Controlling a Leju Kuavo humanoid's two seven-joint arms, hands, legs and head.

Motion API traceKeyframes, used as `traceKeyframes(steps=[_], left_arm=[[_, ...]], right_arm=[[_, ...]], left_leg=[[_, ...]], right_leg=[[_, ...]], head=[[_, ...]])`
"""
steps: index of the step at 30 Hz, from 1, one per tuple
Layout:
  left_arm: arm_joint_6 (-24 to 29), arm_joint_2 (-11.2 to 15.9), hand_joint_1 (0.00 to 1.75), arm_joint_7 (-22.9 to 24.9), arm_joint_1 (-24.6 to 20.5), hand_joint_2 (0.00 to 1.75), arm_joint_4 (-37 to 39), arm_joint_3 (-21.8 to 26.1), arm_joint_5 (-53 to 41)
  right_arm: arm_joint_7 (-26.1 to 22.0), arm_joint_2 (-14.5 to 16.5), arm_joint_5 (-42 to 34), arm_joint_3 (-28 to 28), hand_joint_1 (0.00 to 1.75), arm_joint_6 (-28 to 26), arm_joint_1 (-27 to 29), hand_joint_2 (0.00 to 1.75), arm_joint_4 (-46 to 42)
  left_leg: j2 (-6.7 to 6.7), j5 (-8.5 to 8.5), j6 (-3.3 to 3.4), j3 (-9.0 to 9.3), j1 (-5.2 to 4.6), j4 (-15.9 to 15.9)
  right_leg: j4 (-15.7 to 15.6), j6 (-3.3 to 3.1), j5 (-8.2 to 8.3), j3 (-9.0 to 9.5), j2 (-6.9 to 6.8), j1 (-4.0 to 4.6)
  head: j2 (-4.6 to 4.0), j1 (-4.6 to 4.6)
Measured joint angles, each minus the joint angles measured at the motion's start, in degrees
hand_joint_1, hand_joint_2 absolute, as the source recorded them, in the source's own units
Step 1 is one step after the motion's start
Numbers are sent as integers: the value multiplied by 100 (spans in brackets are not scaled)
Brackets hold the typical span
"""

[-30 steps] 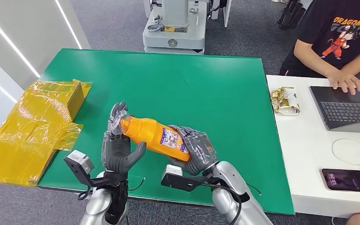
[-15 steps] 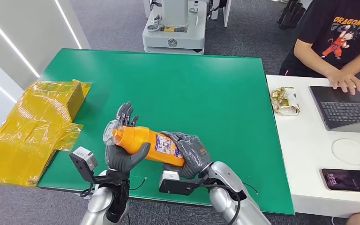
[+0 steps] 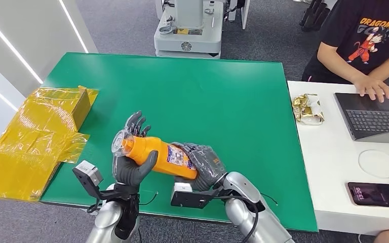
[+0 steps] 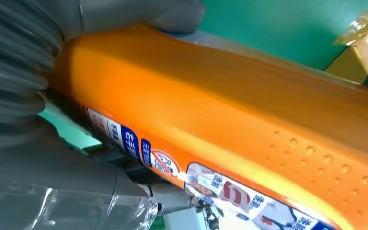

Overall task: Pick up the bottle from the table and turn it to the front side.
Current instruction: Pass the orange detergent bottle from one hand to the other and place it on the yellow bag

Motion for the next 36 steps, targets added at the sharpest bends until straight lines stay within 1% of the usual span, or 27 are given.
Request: traceKeyframes(steps=[6,8,12,14,15,17,18,19,20,21,26,28,30,36], left_arm=[[-1,0,175,-37,3,175,0,1,25],[1,0,175,-53,-1,175,0,1,31],[12,-1,175,-80,-12,175,0,1,39],[17,-5,175,-87,-18,175,0,1,38],[18,-8,175,-88,-20,175,0,1,38],[19,-14,175,-88,-22,175,0,1,36],[19,-16,175,-88,-22,175,0,0,32],[20,-19,175,-88,-22,175,0,-1,23],[23,-21,175,-88,-25,175,0,-1,8],[35,-21,175,-85,-30,175,0,-1,-12],[116,-10,175,-66,-39,175,0,5,-57],[226,-4,175,-11,-40,175,-3,37,-104],[376,7,175,44,-34,175,-28,87,-184],[756,111,175,-17,42,175,-390,233,-524]], right_arm=[[-35,34,-22,34,172,-52,-109,175,144],[-69,43,-31,53,167,-108,-134,175,192],[-144,67,-103,85,148,-202,-152,175,276],[-190,77,-175,88,146,-208,-151,175,307],[-205,79,-200,88,136,-208,-152,175,319],[-217,81,-221,88,73,-212,-152,175,337],[-220,83,-227,88,38,-224,-152,175,345],[-221,86,-234,88,11,-246,-151,175,352],[-231,91,-244,88,5,-281,-151,175,358],[-255,98,-263,88,0,-328,-148,175,361],[-367,127,-397,87,0,-495,-130,175,349],[-655,181,-912,-47,0,-830,-4,175,129],[-1004,246,-1596,-225,0,-1222,193,175,-213],[-1272,262,-2407,-350,0,-1614,689,175,-1047]], left_leg=[[0,0,0,0,0,0],[0,0,0,0,0,0],[-1,0,0,0,0,0],[-1,0,0,0,0,0],[-1,0,0,0,0,0],[-1,0,0,0,0,0],[-1,0,0,0,0,0],[-1,0,0,0,0,0],[-1,0,0,0,0,0],[-1,0,0,0,0,0],[1,0,0,1,0,0],[1,0,0,1,0,0],[0,0,0,0,0,0],[0,-2,-2,-1,0,-1]], right_leg=[[0,0,0,1,0,0],[0,0,0,1,0,0],[0,0,0,1,-1,0],[0,0,0,1,-1,0],[0,0,0,1,-1,0],[0,0,0,1,-1,0],[0,0,0,1,-1,0],[0,0,0,1,-1,0],[0,0,0,1,-1,0],[0,0,0,1,-1,0],[0,0,0,0,0,0],[0,0,0,0,0,0],[0,0,0,0,0,0],[0,0,-1,-1,0,0]], head=[[0,-1],[0,-1],[0,-1],[0,-1],[0,-1],[0,-1],[0,-1],[0,0],[0,0],[0,1],[0,-2],[0,-2],[0,-1],[0,-2]])
